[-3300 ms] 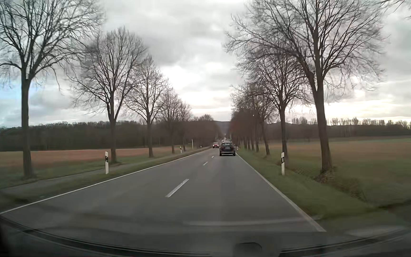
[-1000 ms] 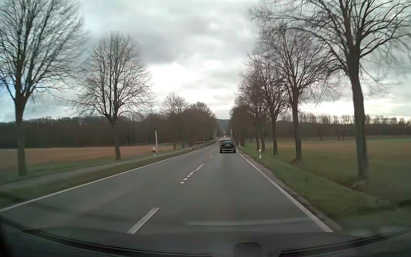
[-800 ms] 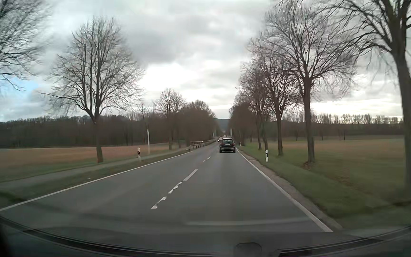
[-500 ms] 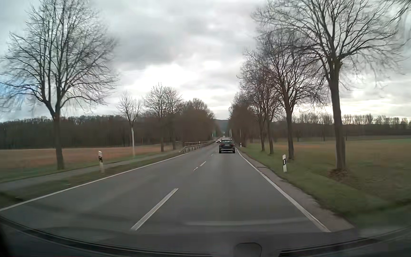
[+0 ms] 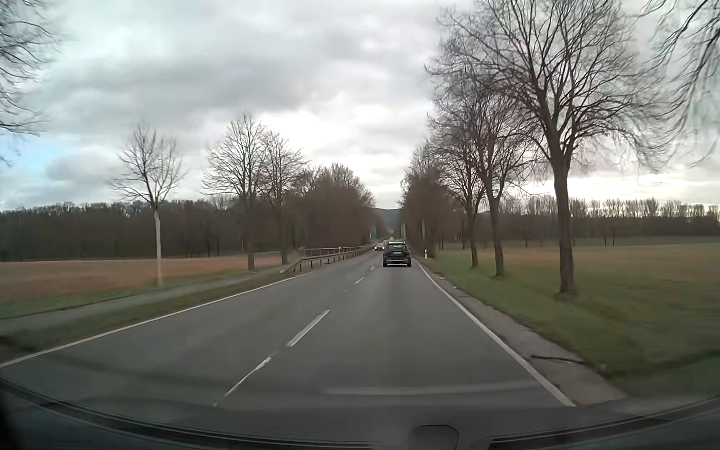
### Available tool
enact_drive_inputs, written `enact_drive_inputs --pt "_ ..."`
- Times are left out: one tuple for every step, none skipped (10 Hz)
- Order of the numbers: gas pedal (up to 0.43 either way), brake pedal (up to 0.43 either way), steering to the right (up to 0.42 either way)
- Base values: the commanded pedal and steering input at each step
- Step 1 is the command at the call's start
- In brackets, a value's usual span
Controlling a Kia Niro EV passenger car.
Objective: Follow the waypoints while adhering to traffic rules and regulations
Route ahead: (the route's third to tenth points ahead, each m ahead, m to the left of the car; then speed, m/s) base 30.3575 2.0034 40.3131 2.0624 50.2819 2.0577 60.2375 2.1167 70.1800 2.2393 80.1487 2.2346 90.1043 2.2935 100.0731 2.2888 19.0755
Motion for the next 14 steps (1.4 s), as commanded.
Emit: enact_drive_inputs --pt "0.15 0.0 0.003" --pt "0.157 0.0 0.003" --pt "0.157 0.0 0.003" --pt "0.157 0.0 0.003" --pt "0.157 0.0 0.003" --pt "0.157 0.0 0.003" --pt "0.157 0.0 0.003" --pt "0.138 0.0 0.003" --pt "0.138 0.0 0.003" --pt "0.169 0.0 0.003" --pt "0.169 0.0 0.003" --pt "0.169 0.0 0.003" --pt "0.169 0.0 0.003" --pt "0.169 0.0 0.003"
